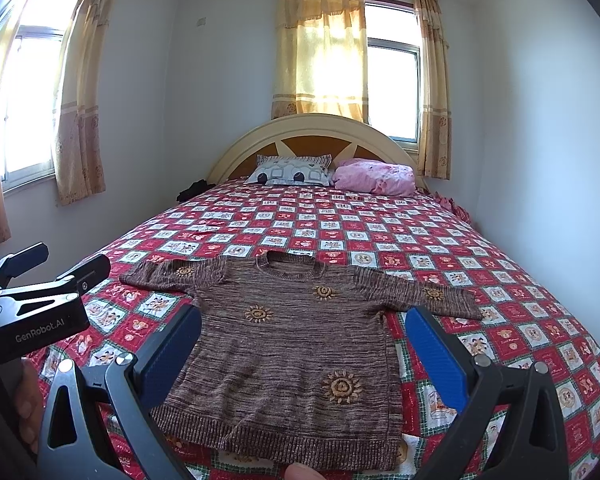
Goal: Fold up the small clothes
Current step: 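Move the right tool to a sweater sleeve cuff and grasp it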
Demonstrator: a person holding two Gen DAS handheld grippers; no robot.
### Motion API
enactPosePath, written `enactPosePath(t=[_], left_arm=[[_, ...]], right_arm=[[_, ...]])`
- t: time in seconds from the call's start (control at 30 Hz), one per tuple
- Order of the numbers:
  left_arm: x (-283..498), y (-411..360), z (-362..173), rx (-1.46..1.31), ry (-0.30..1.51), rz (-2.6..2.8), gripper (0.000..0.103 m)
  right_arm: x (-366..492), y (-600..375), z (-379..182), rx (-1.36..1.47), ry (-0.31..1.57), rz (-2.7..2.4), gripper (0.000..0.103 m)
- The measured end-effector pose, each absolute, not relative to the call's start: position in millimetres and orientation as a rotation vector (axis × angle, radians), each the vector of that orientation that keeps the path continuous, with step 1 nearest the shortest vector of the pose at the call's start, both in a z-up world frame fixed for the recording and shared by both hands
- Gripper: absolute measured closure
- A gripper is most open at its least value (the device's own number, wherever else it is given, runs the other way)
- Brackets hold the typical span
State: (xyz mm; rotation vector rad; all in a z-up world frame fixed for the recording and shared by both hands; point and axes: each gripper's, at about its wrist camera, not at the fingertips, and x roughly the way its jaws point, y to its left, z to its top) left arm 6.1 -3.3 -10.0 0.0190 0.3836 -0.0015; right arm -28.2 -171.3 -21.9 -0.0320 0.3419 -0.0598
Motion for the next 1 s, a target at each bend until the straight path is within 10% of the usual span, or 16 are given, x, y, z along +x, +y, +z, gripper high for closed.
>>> enactPosePath(t=[1.0], left_arm=[[129.9, -32.7, -111.6, 0.145, 0.597, -0.004, 0.0]], right_arm=[[87.1, -286.3, -134.9, 0.051, 0.634, -0.25, 0.001]])
